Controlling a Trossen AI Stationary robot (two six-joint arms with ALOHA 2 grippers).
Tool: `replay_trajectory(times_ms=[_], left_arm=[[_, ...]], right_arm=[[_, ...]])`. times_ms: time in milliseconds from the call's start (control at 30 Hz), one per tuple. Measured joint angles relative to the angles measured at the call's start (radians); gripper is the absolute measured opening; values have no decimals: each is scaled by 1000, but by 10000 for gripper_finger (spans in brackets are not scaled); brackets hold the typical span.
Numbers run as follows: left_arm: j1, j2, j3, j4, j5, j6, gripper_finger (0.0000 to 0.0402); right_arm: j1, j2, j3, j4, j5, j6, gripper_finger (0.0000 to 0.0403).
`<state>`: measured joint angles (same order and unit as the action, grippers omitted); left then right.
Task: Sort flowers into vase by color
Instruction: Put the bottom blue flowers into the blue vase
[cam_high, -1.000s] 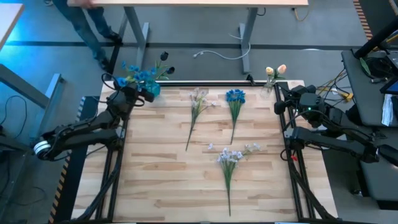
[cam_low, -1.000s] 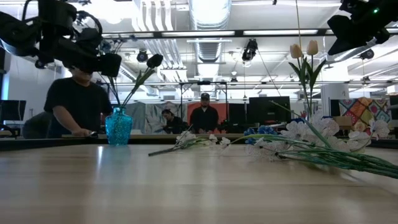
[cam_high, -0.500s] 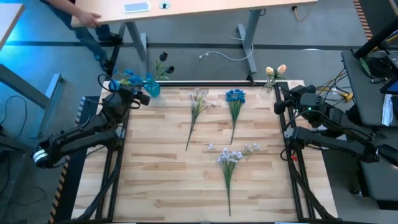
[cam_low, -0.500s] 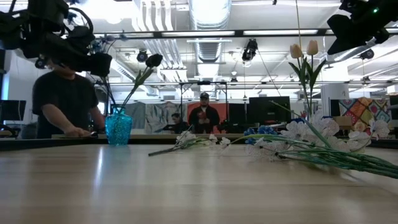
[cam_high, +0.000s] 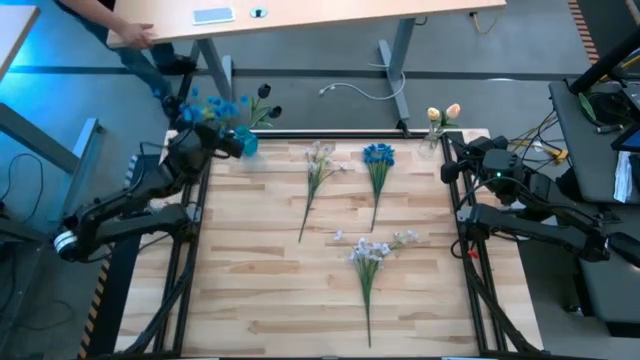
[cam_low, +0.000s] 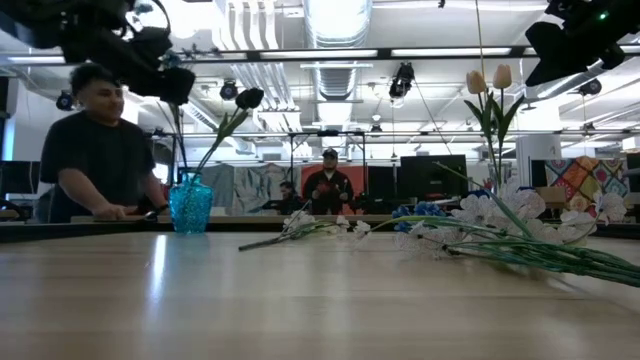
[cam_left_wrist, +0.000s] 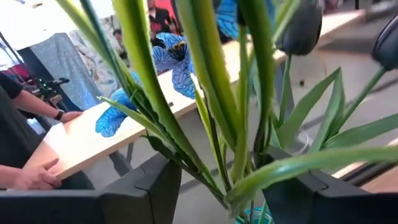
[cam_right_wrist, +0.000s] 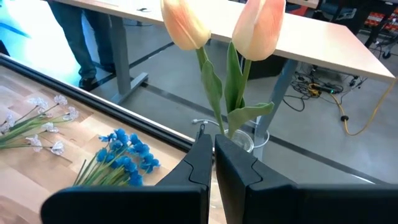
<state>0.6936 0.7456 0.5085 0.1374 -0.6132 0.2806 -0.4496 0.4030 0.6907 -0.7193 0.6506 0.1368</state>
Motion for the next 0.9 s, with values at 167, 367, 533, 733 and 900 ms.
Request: replay_trajectory(times_ms=[167, 367, 533, 733, 900], left_arm=[[25, 142, 59, -14, 21, -10, 146], [49, 249, 82, -15, 33, -31, 70], [53, 280, 119, -46, 50, -71, 61], [53, 298, 151, -117, 77, -105, 134], [55, 290, 138, -113, 92, -115, 210]], right_arm=[[0, 0, 0, 0, 0, -1, 13], [0, 0, 0, -1, -4, -6, 13], [0, 0, 0, -1, -4, -6, 13], [0, 0, 0, -1, -4, -6, 13], [0, 0, 0, -2, -4, -6, 13]])
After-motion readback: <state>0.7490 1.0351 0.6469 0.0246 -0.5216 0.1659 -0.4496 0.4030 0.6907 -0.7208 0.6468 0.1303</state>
